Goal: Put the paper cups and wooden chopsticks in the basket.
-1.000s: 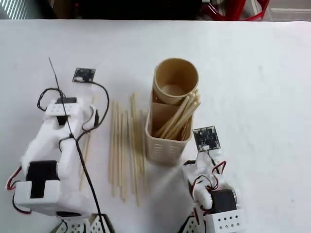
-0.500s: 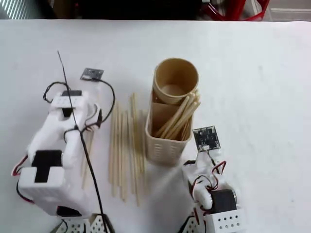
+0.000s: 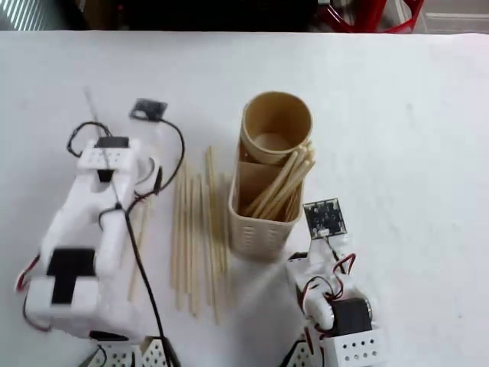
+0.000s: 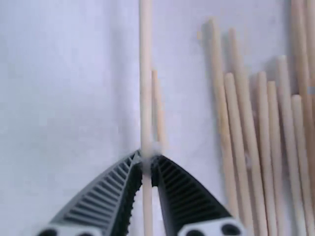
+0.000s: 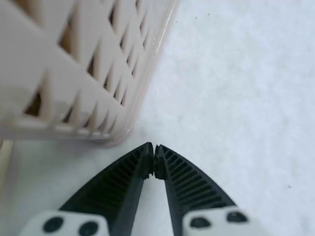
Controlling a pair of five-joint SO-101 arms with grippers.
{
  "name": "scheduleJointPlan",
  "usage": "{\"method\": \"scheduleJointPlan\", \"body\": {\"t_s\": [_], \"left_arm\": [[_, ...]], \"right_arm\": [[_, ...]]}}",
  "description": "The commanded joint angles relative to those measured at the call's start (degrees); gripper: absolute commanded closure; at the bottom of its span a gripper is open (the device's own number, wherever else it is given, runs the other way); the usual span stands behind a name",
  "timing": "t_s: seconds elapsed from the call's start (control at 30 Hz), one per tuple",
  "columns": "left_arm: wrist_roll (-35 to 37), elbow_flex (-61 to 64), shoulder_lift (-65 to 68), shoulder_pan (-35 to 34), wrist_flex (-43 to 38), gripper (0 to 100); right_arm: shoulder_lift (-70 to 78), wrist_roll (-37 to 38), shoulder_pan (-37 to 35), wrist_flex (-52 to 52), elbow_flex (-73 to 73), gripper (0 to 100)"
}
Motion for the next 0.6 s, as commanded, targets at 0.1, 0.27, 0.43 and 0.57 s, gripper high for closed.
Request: {"method": "scheduleJointPlan", "body": {"t_s": [0.1,0.27,0.43,0.57], "left_arm": [[-0.70,-3.78,-27.56,1.71,3.16,98],[-0.44,-19.08,-39.43,8.13,10.02,98],[0.62,-38.15,-42.15,21.93,13.27,98],[4.75,-41.58,-42.07,32.04,10.73,98]], "right_arm": [[-0.40,0.09,0.22,0.22,0.53,97.9],[-0.40,0.09,0.22,0.22,0.53,97.9],[-0.40,0.09,0.22,0.22,0.53,97.9],[-0.40,0.09,0.22,0.22,0.53,97.9]]}}
